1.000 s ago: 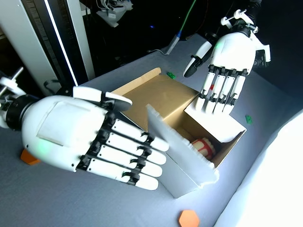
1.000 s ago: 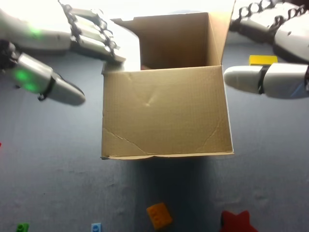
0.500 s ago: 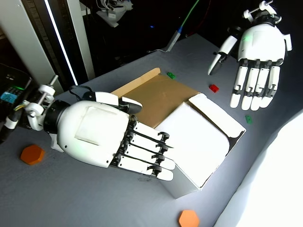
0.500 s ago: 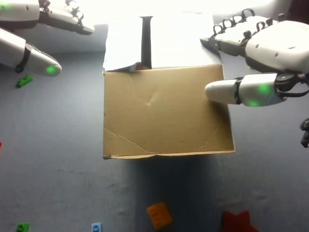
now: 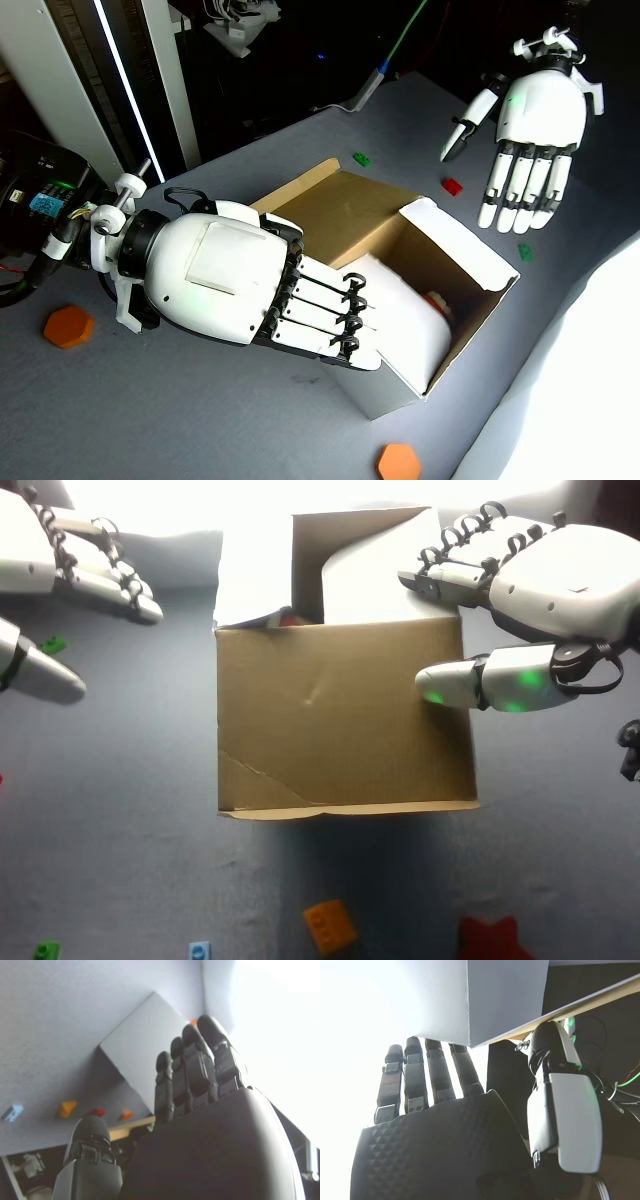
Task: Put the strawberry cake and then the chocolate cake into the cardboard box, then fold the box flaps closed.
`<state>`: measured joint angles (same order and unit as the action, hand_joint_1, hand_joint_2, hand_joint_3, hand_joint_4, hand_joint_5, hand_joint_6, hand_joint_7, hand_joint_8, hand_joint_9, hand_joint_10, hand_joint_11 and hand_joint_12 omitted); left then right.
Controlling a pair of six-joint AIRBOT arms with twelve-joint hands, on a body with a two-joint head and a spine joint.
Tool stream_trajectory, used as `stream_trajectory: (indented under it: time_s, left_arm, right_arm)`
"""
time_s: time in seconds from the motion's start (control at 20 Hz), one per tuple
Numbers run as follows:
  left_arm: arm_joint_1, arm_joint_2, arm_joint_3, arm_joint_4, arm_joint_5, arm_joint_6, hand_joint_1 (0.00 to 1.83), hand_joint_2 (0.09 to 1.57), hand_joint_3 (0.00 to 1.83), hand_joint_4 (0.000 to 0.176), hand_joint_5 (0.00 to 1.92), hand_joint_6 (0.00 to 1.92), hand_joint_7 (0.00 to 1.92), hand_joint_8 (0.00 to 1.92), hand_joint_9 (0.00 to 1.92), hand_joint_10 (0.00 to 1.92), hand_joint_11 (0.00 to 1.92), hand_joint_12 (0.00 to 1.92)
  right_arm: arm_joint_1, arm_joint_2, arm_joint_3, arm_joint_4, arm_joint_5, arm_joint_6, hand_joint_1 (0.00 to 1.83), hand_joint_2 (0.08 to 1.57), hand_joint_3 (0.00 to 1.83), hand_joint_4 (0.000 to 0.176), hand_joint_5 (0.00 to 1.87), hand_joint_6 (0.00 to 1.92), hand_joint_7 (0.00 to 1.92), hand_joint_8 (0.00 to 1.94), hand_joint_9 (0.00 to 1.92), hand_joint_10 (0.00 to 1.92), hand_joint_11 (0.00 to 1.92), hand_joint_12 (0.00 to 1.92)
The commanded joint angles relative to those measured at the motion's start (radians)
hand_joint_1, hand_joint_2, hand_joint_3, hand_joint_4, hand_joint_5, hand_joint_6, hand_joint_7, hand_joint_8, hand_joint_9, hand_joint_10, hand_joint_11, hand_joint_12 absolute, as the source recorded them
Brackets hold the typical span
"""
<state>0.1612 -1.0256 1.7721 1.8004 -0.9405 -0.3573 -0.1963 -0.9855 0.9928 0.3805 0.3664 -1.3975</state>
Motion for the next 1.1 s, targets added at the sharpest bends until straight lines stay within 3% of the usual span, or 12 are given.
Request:
stream_trajectory:
  time_s: [0.0, 0.15, 0.3, 0.45, 0.6, 0.8, 0.9, 1.05]
  left_arm:
    - [0.005, 0.014, 0.005, -0.086, -0.031, 0.012, 0.0, 1.18, 0.0, 0.008, 0.23, 0.0, 0.24, 0.0, 0.25, 0.0, 0.0, 0.86]
    - [0.037, 0.031, -0.025, -0.134, -0.068, 0.028, 0.0, 1.19, 0.0, 0.017, 0.19, 0.0, 0.22, 0.0, 0.23, 0.0, 0.0, 0.86]
    - [0.054, 0.055, -0.081, -0.15, -0.104, 0.039, 0.0, 1.19, 0.0, 0.011, 0.19, 0.0, 0.23, 0.0, 0.24, 0.0, 0.0, 0.83]
    - [0.091, 0.068, -0.122, -0.178, -0.138, 0.047, 0.0, 1.19, 0.0, 0.011, 0.2, 0.0, 0.22, 0.0, 0.23, 0.0, 0.0, 0.8]
    - [0.154, 0.081, -0.172, -0.195, -0.149, 0.082, 0.0, 1.2, 0.0, 0.019, 0.22, 0.01, 0.23, 0.0, 0.24, 0.0, 0.0, 0.8]
    - [0.212, 0.093, -0.235, -0.208, -0.148, 0.113, 0.0, 1.2, 0.0, 0.023, 0.23, 0.01, 0.22, 0.0, 0.22, 0.0, 0.0, 0.81]
    - [0.221, 0.096, -0.264, -0.21, -0.141, 0.117, 0.0, 1.21, 0.0, 0.016, 0.22, 0.0, 0.23, 0.01, 0.23, 0.0, 0.0, 0.83]
    - [0.232, 0.102, -0.322, -0.21, -0.118, 0.119, 0.0, 1.2, 0.0, 0.023, 0.22, 0.0, 0.24, 0.0, 0.24, 0.0, 0.0, 0.87]
  right_arm:
    - [0.007, 0.025, -0.012, -0.011, 0.118, 0.026, 0.0, 1.17, 0.0, 0.0, 0.13, 0.0, 0.11, 0.0, 0.08, 0.01, 0.0, 0.12]
    - [0.016, 0.099, -0.055, -0.011, 0.146, 0.125, 0.0, 1.17, 0.0, 0.0, 0.13, 0.0, 0.12, 0.01, 0.09, 0.01, 0.0, 0.11]
    - [-0.003, 0.156, -0.087, -0.011, 0.188, 0.181, 0.0, 1.18, 0.0, 0.0, 0.12, 0.0, 0.13, 0.01, 0.09, 0.01, 0.0, 0.12]
    - [-0.022, 0.222, -0.12, 0.092, 0.209, 0.192, 0.0, 1.17, 0.0, 0.0, 0.09, 0.0, 0.12, 0.0, 0.07, 0.0, 0.0, 0.08]
    - [-0.064, 0.305, -0.152, 0.109, 0.206, 0.231, 0.0, 1.15, 0.0, 0.0, 0.1, 0.0, 0.12, 0.0, 0.05, 0.0, 0.0, 0.0]
    - [-0.115, 0.324, -0.152, 0.108, 0.25, 0.23, 0.0, 1.14, 0.0, 0.0, 0.09, 0.0, 0.12, 0.0, 0.07, 0.01, 0.0, 0.0]
    - [-0.125, 0.317, -0.152, 0.108, 0.27, 0.23, 0.0, 1.14, 0.0, 0.0, 0.1, 0.0, 0.11, 0.0, 0.06, 0.0, 0.0, 0.0]
    - [-0.125, 0.309, -0.152, 0.109, 0.278, 0.243, 0.0, 1.15, 0.0, 0.0, 0.08, 0.0, 0.13, 0.01, 0.07, 0.01, 0.01, 0.01]
